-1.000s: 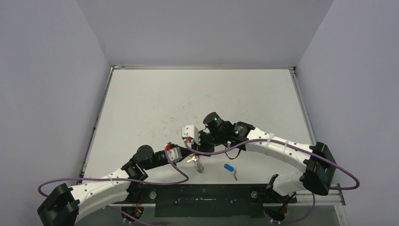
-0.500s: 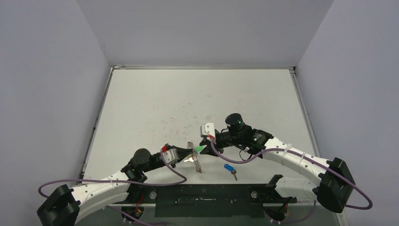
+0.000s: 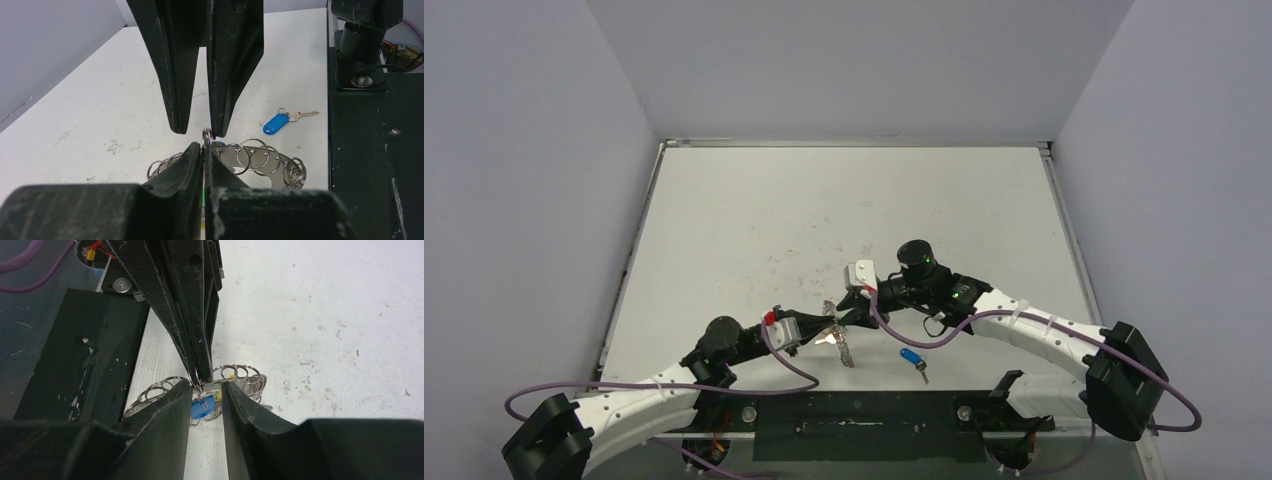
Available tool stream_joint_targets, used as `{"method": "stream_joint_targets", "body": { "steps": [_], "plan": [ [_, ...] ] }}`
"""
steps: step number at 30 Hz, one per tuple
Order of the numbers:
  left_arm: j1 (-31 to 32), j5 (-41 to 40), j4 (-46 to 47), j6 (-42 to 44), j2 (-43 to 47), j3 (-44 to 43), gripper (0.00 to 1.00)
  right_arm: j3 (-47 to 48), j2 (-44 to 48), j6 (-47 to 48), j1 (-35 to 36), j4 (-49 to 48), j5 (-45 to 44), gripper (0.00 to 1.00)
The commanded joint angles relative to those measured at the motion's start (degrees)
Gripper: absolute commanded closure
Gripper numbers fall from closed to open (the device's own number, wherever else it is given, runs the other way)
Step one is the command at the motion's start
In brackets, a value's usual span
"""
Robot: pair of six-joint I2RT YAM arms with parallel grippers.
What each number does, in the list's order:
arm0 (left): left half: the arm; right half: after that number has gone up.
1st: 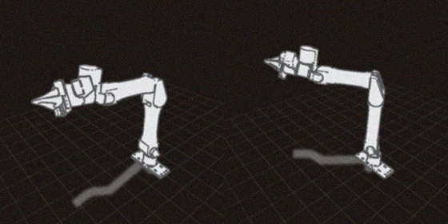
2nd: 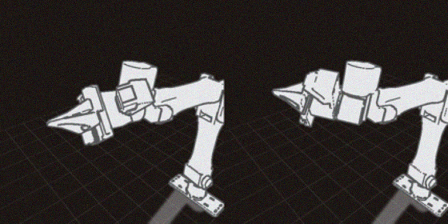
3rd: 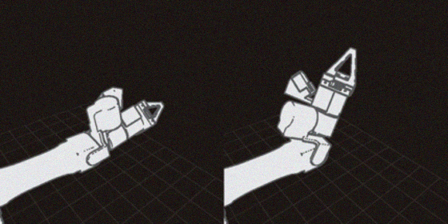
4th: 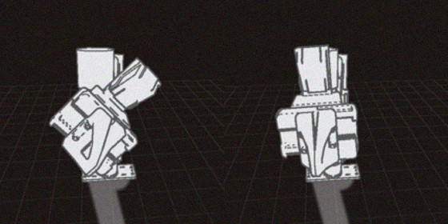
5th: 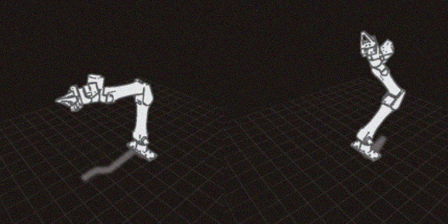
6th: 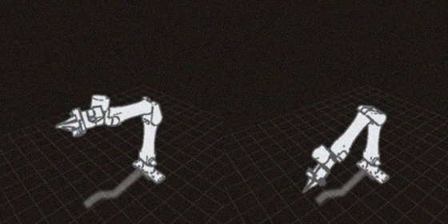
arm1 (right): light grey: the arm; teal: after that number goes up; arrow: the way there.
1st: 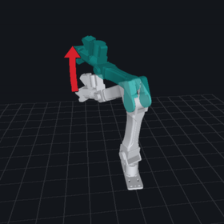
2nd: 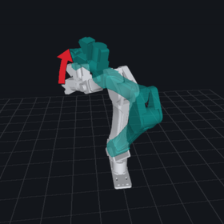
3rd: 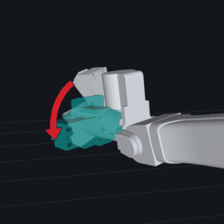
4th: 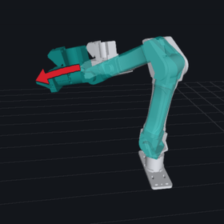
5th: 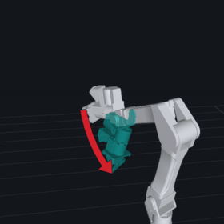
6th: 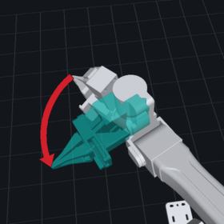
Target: Put the keys on the keyring
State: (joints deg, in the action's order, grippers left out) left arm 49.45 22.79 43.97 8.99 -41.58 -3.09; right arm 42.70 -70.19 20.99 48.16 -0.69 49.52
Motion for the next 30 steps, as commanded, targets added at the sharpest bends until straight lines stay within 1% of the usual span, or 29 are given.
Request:
{"method": "stream_joint_targets", "body": {
  "steps": [1,3,4,6,8,14,15,17,18,20,24,30],
  "plan": [
    [0.2,0.9,5.3,-1.0,0.7,-0.8,1.00,-0.2,-1.3,-0.6,-0.1,-6.0,2.8,0.71],
    [0.2,1.0,5.2,-1.0,0.8,-0.9,1.00,-0.2,-1.7,-0.5,-0.1,-6.1,2.9,0.73],
    [0.2,1.0,5.2,-1.0,0.8,-1.0,1.00,-0.2,-1.9,-0.5,-0.1,-6.1,3.0,0.76],
    [0.2,0.9,5.1,-0.8,0.7,-1.0,1.00,-0.2,-2.1,-0.4,-0.1,-5.9,3.2,0.87],
    [0.2,0.8,4.9,-0.8,0.7,-1.1,1.00,0.1,-2.4,-0.3,-0.2,-5.2,3.5,1.00],
    [0.2,0.3,3.7,-0.7,0.7,-1.1,1.00,1.4,-2.5,0.1,-0.5,-1.1,4.3,1.00],
    [0.2,-0.2,3.4,-0.7,0.9,-1.1,0.94,1.7,-2.3,0.4,-0.5,-0.1,4.0,1.00],
    [0.2,-1.2,2.7,-0.7,1.3,-1.1,0.74,2.8,-2.2,0.9,-0.5,4.0,3.0,1.00],
    [0.2,-1.7,2.2,-0.7,1.7,-1.1,0.69,3.7,-2.2,1.4,-0.5,6.3,2.1,1.00],
    [0.2,-2.8,1.1,-0.7,2.5,-1.2,0.64,6.6,-2.9,2.7,-0.2,12.3,-0.8,1.00],
    [0.2,-4.0,-2.6,-0.6,4.3,-1.9,0.62,13.2,-5.2,4.4,1.3,25.7,-8.3,1.00],
    [0.2,-5.2,-8.2,-0.4,6.3,-3.4,0.61,21.2,-9.2,4.4,6.8,38.2,-20.9,1.00]
  ]
}}
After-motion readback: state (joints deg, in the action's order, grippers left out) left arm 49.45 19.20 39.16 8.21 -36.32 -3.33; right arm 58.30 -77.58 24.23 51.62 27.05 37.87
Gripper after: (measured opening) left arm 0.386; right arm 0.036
